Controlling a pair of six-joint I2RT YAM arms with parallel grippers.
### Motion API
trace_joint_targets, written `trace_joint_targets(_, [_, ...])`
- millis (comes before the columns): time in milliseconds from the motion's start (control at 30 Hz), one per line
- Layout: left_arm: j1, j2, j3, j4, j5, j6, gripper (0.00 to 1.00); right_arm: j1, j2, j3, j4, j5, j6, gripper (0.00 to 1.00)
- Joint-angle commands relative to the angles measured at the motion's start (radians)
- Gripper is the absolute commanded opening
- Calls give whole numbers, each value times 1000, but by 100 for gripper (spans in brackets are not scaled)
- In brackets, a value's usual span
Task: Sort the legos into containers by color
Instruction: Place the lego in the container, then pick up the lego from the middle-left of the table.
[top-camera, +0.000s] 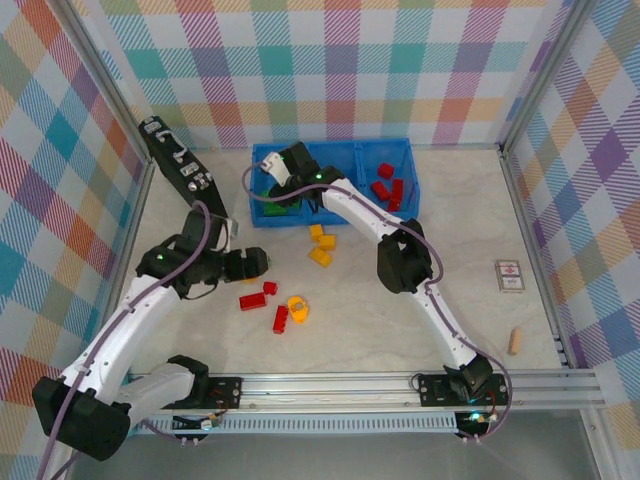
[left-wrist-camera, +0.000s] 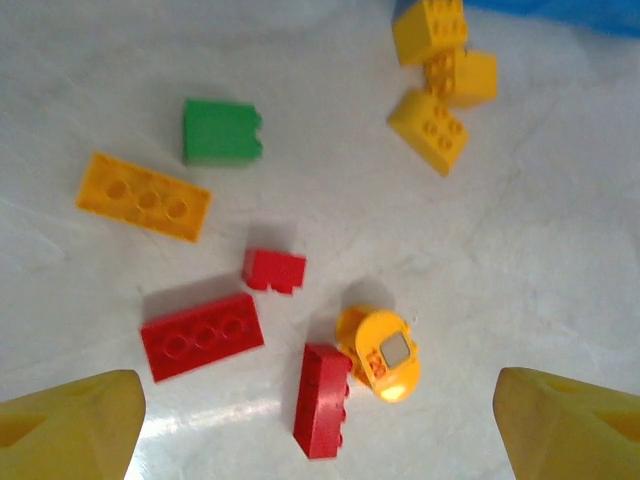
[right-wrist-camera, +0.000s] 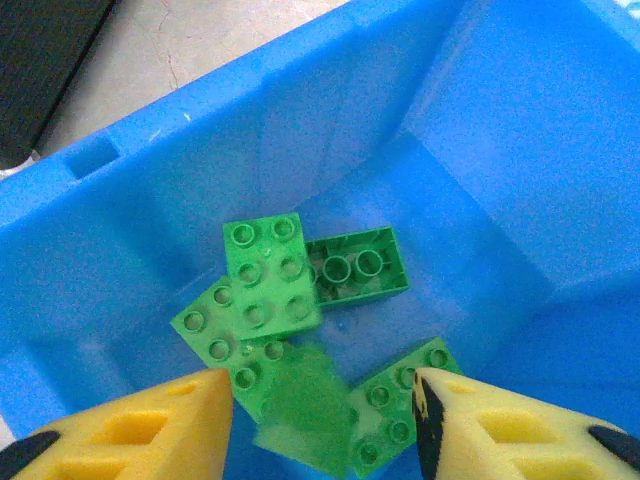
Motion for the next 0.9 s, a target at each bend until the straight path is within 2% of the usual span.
trace_joint_targets(0, [-80, -34, -65, 33, -14, -108, 90, -1, -33, -16, 20, -36, -19, 59])
trace_joint_targets(233, [-215, -93, -255, 108, -51, -226, 85, -4, -112, -66, 29, -60, -19, 62])
trace_joint_targets(367, [-287, -89, -289, 110, -109, -231, 83, -11, -200, -111, 25, -72, -25, 68])
trace_joint_targets(500, [-358, -28, -297, 145, -146, -226, 81, -16, -307, -148, -24, -87, -27, 80])
trace_joint_targets(633, [-427, 71, -287, 173, -183, -225, 77, -17, -439, -237, -58, -73, -34, 99])
trace_joint_targets(867, [-499, 196, -263, 183, -267, -241, 69, -20, -686, -437, -78, -26, -23, 99])
